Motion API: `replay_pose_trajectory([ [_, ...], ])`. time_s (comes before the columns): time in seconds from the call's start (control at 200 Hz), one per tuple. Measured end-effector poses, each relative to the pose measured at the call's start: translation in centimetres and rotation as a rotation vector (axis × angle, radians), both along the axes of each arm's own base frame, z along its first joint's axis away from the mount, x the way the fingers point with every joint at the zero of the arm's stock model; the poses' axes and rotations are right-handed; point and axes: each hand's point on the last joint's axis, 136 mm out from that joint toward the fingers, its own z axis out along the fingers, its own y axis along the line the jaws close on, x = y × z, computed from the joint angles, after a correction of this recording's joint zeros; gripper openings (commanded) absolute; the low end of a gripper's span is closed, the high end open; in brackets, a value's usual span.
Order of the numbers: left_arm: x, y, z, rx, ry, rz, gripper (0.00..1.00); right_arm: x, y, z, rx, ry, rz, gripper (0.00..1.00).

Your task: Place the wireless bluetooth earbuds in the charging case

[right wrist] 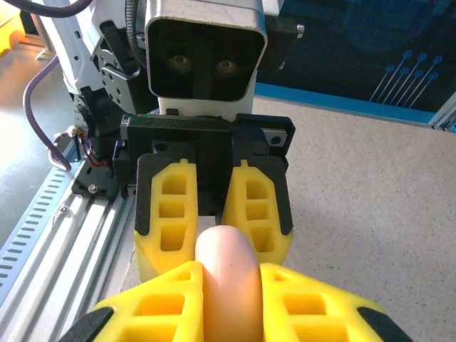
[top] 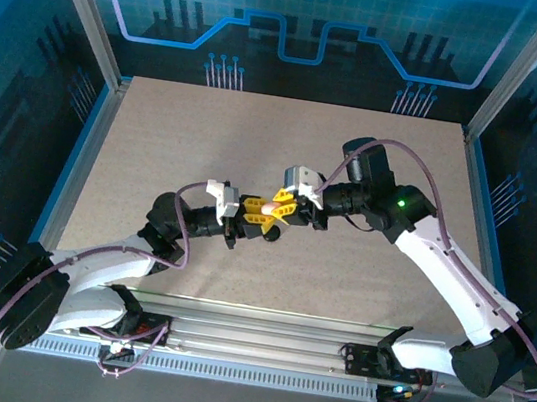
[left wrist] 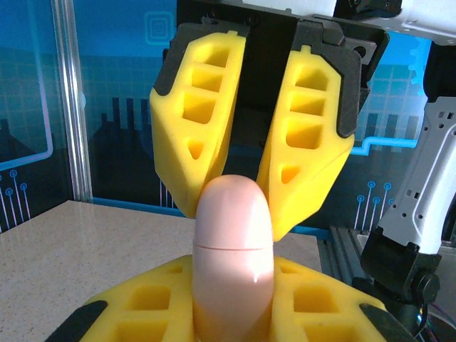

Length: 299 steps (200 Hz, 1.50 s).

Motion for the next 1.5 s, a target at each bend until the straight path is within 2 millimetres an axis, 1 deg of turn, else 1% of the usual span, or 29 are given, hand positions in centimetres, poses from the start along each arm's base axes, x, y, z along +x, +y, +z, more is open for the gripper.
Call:
replay_pose_trajectory([
  [0.035,0.0,0.0,0.0,0.001,0.001,0.000,0.22,0.0,0.0,0.0,-0.001,-0.002,-0.001,0.15],
  [0.065,0.0,0.0,0.0,0.002,0.001,0.000,0.26,0.0,0.0,0.0,-0.002,-0.003,-0.002,0.15],
  [0.1,0.0,0.0,0.0,0.002,-0.002,0.002,0.34,0.1,0.0,0.0,-0.003,-0.006,-0.003,0.15],
  [0.17,0.2,0.1,0.0,0.000,-0.006,0.015,0.53,0.1,0.0,0.0,-0.009,-0.013,-0.011,0.15],
  [0.205,0.4,0.2,0.1,-0.005,-0.010,0.029,0.58,0.2,-0.1,-0.1,-0.012,-0.019,-0.018,0.14],
  [0.29,0.9,0.6,0.0,-0.016,-0.015,0.073,0.66,0.2,-0.5,-0.2,-0.020,-0.028,-0.034,0.14],
  [0.39,1.7,1.2,-1.2,-0.008,0.008,0.138,0.77,0.4,-1.1,-0.3,-0.029,-0.030,-0.058,0.14],
  [0.46,2.2,1.5,-1.8,0.004,0.022,0.176,0.80,1.1,-2.1,-0.7,-0.043,-0.023,-0.099,0.13],
  [0.53,2.9,1.8,-2.5,0.024,0.040,0.215,0.86,2.3,-3.4,-1.4,-0.062,-0.006,-0.153,0.13],
  [0.73,5.1,3.1,-4.5,0.072,0.135,0.363,0.88,5.7,-7.8,-5.4,-0.148,0.102,-0.318,0.13],
  [0.915,7.1,4.3,-6.9,0.134,0.250,0.492,0.88,8.1,-9.8,-9.0,-0.234,0.195,-0.406,0.13],
  [0.97,7.7,4.4,-7.1,0.158,0.273,0.516,0.88,8.9,-10.4,-10.2,-0.263,0.227,-0.431,0.12],
  [1.101,8.9,4.8,-7.5,0.200,0.312,0.574,0.87,10.7,-12.4,-14.1,-0.366,0.323,-0.511,0.12],
  [1.176,9.4,5.0,-8.1,0.229,0.344,0.605,0.87,11.9,-13.6,-15.8,-0.419,0.374,-0.555,0.12],
  [1.246,9.9,5.1,-8.8,0.260,0.383,0.624,0.87,13.0,-14.5,-16.8,-0.450,0.414,-0.592,0.12],
  [1.356,10.8,5.1,-9.5,0.314,0.449,0.656,0.85,14.3,-15.6,-17.9,-0.483,0.462,-0.636,0.12],
  [1.496,11.9,5.0,-9.4,0.361,0.524,0.694,0.83,15.8,-16.7,-18.8,-0.513,0.529,-0.678,0.11],
])
